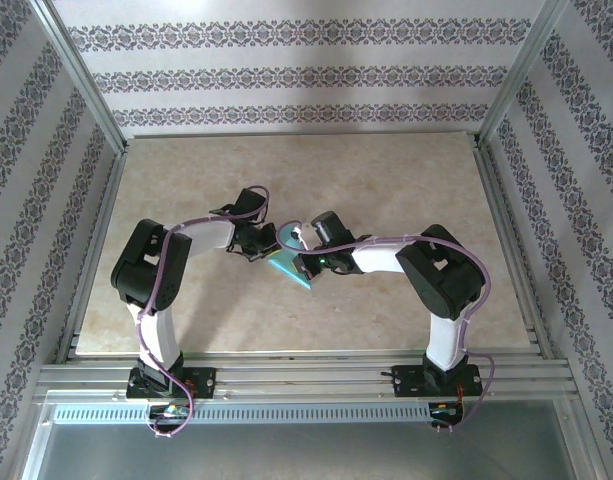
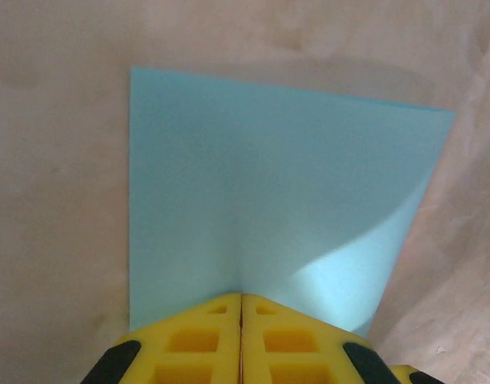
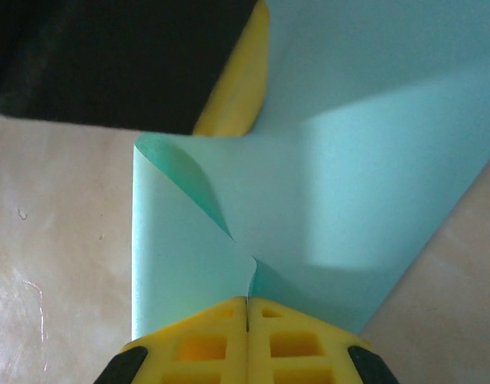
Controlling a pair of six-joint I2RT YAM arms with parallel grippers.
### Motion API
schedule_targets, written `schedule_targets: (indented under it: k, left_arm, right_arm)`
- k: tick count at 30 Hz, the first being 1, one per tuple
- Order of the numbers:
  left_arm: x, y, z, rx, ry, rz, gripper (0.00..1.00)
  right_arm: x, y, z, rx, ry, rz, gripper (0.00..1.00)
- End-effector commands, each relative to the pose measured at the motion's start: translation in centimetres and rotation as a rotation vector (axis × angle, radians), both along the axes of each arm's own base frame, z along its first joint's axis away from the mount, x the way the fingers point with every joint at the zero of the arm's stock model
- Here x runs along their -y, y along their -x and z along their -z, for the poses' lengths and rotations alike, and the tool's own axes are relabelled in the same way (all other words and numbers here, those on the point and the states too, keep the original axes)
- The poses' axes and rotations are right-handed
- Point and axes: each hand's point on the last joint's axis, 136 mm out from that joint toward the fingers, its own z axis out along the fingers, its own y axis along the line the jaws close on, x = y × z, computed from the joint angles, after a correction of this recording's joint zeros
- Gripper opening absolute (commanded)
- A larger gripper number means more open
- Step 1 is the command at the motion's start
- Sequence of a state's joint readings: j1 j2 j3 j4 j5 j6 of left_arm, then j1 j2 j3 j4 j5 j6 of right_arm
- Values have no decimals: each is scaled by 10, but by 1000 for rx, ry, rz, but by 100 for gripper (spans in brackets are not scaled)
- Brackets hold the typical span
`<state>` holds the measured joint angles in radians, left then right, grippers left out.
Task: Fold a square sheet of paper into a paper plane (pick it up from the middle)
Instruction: Third fold the triangle at the center of the table.
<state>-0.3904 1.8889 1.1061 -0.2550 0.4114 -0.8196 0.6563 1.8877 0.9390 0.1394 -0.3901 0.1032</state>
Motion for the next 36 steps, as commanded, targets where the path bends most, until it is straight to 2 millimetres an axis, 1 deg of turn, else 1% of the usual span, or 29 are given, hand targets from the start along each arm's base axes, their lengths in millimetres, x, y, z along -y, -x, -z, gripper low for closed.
schedule_targets:
  k: [1,8,11,23,36]
  left_arm:
    - [-10,10,14,-60,-53,20,8]
    - [-10,13,19,-78,-62,35,6]
    - [-10,12,19,-77,-62,38,5]
    - [-7,14,19,-82,-51,57,5]
    - [-5,13,18,-79,-48,64,5]
  right_arm:
    - [4,4,-2,-38,2,7,7]
    - [8,-1,-14,-20,-19,24,7]
    - [8,-1,-16,-21,-24,23,7]
    - [4,-2,-8,-42,-22,9,8]
    - [5,-3,1,-58,-2,17,8]
